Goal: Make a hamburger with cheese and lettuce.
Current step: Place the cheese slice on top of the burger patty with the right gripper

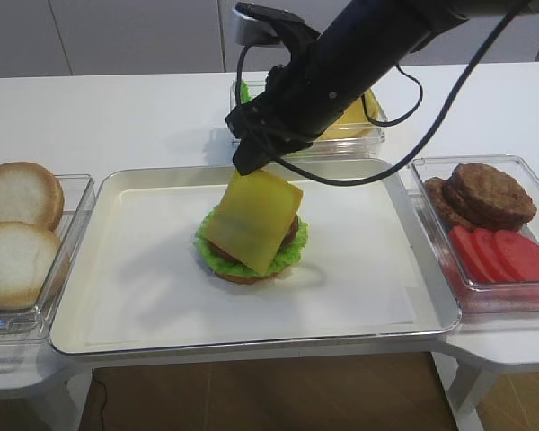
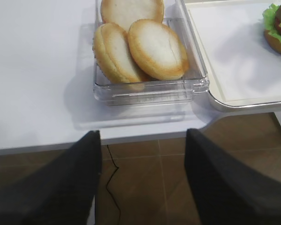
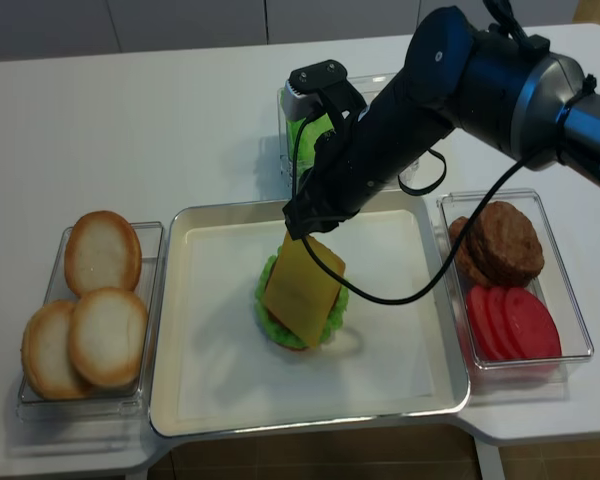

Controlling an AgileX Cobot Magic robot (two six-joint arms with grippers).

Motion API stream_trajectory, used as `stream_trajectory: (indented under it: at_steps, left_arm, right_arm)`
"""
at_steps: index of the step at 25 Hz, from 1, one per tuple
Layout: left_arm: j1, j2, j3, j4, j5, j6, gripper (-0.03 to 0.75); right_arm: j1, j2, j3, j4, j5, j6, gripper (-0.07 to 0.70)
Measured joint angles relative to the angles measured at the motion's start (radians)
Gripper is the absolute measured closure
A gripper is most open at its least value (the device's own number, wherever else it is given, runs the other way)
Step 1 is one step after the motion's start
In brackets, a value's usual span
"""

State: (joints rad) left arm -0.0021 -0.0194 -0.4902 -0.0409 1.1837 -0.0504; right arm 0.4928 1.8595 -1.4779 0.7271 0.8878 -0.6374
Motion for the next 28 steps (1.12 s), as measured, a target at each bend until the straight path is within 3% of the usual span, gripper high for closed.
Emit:
stream_trajectory:
  at_steps: [7,28]
  left_arm:
    - [0.0,0.0,0.0,0.0,0.0,0.0,0.292]
    - [0.0,0.0,0.0,0.0,0.0,0.0,0.292]
  right_arm:
    - [0.0,0.0,0.0,-0.022,-0.043,0.0,0.628]
    - [0.0,0.034,-0.002,-0.049,-0.057,0.0,0.628]
